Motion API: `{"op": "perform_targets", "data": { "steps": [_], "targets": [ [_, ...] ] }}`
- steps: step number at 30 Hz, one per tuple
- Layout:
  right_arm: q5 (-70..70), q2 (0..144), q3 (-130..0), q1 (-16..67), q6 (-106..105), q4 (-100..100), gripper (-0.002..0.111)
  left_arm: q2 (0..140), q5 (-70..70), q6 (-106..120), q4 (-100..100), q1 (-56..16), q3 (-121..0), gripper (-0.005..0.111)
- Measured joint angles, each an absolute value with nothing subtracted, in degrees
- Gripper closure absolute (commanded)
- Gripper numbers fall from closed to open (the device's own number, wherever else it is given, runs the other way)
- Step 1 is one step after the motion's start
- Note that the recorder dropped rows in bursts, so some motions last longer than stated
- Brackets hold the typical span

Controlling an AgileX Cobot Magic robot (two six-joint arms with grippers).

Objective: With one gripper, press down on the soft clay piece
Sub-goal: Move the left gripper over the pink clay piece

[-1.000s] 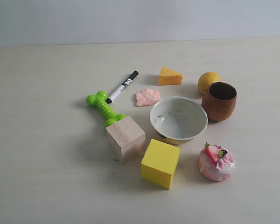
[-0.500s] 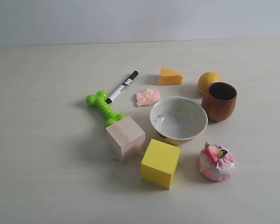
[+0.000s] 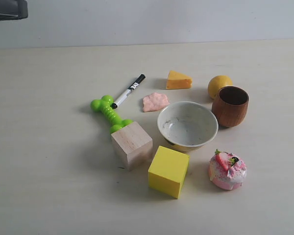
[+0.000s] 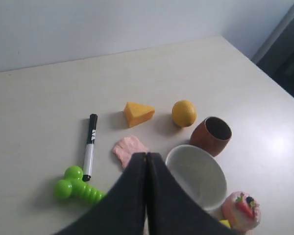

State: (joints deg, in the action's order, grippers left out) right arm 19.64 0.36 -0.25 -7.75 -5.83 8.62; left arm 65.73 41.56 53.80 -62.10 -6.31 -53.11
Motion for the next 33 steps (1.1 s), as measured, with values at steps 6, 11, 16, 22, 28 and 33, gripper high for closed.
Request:
{"op": "perform_targets", "data": {
  "steps": [6, 11, 16, 22, 28, 33],
  "targets": [
    [19.64, 0.36, -0.25, -7.75, -5.83, 8.62, 0.108, 67.75, 39.35, 53.98, -67.87, -6.31, -53.45, 0.107],
    [19.64, 0.36, -0.25, -7.75, -5.83, 8.62, 0.108, 72.65, 39.60, 54.07, -68.52, -7.30, -57.44, 0.107],
    [19.64, 0.36, -0.25, -7.75, -5.83, 8.62, 0.108, 78.68, 40.75, 49.69, -60.56, -11.68, -64.96, 0.107],
    [19.64, 0.36, -0.25, -7.75, -5.83, 8.62, 0.108, 87.09, 41.81, 36.98, -43.04, -18.76, -74.51, 0.107],
    [19.64, 0.36, -0.25, -7.75, -5.83, 8.62, 0.108, 96.12, 44.82, 23.89, -26.01, -26.06, -83.61, 0.107],
    [19.64, 0.36, -0.25, -7.75, -5.83, 8.62, 0.108, 103.27, 49.43, 16.69, -15.71, -31.35, -91.63, 0.107]
  ]
}}
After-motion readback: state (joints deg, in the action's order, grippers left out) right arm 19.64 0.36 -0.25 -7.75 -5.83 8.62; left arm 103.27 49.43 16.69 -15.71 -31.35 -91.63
